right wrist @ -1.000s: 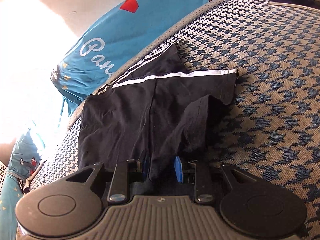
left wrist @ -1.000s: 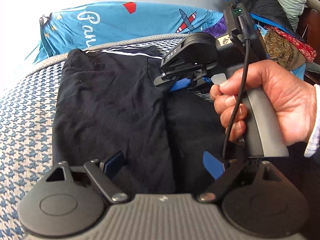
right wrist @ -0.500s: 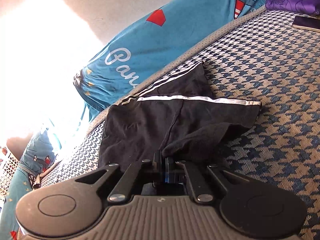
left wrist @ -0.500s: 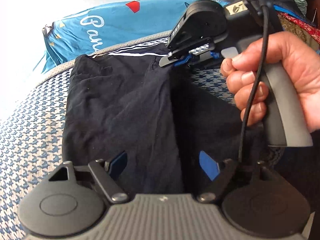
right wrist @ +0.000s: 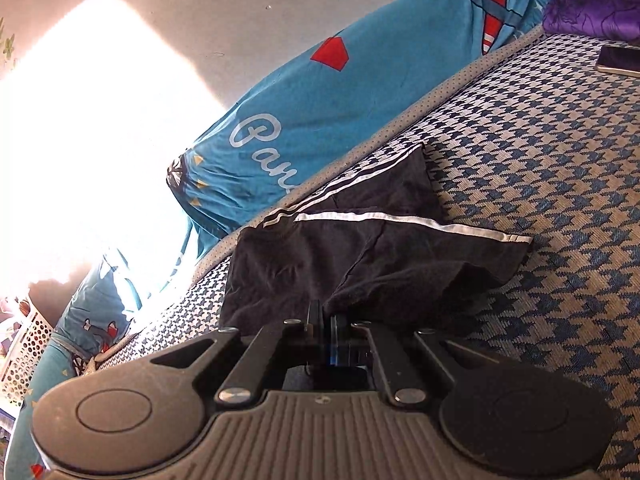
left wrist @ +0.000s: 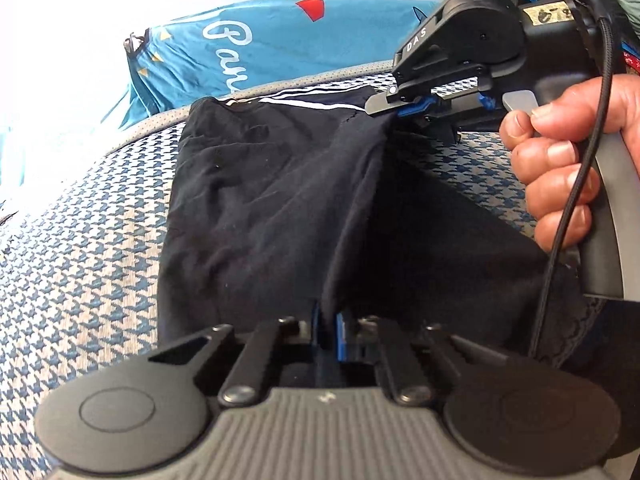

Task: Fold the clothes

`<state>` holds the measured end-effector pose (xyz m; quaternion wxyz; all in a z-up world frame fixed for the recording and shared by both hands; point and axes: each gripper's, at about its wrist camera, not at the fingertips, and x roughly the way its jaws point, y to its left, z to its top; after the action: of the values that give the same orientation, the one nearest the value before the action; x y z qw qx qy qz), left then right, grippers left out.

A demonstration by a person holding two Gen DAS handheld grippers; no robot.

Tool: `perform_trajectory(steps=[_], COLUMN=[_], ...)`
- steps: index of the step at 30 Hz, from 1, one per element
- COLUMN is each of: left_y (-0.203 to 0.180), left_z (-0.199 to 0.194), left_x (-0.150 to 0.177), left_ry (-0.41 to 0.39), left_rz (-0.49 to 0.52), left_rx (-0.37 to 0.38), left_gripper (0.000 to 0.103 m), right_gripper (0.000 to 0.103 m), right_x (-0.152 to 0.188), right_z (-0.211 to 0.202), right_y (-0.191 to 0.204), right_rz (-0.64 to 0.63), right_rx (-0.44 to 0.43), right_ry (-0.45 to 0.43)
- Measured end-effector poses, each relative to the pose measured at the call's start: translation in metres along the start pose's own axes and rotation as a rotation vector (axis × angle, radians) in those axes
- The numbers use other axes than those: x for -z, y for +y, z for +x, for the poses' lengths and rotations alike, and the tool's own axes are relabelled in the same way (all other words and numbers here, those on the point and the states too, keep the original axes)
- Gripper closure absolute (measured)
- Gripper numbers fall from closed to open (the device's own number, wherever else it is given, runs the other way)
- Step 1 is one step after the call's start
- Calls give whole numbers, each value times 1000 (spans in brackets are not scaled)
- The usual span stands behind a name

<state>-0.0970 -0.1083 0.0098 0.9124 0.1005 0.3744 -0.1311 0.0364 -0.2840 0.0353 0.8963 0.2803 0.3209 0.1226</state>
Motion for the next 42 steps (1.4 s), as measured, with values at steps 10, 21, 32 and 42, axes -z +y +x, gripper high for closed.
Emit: perform_trajectory(steps=[10, 21, 32, 42], left_y=[-2, -5, 19, 63], left_z=[3, 14, 0, -12], left_x=[7, 4, 2, 1], left_ry=[7, 4, -55, -89], left_rz=[15, 47, -6, -45], left_rx=[-34, -48, -34, -112], left_gripper=[95, 93, 99, 99], right_gripper=[95, 85, 95, 96], right_x=[9, 13, 9, 2], right_z=[11, 25, 36, 42], right_y=[-18, -32, -10, 57], right_rz=[90, 165, 117, 32], right_rx=[68, 92, 55, -135], right_ry=[43, 70, -2, -46])
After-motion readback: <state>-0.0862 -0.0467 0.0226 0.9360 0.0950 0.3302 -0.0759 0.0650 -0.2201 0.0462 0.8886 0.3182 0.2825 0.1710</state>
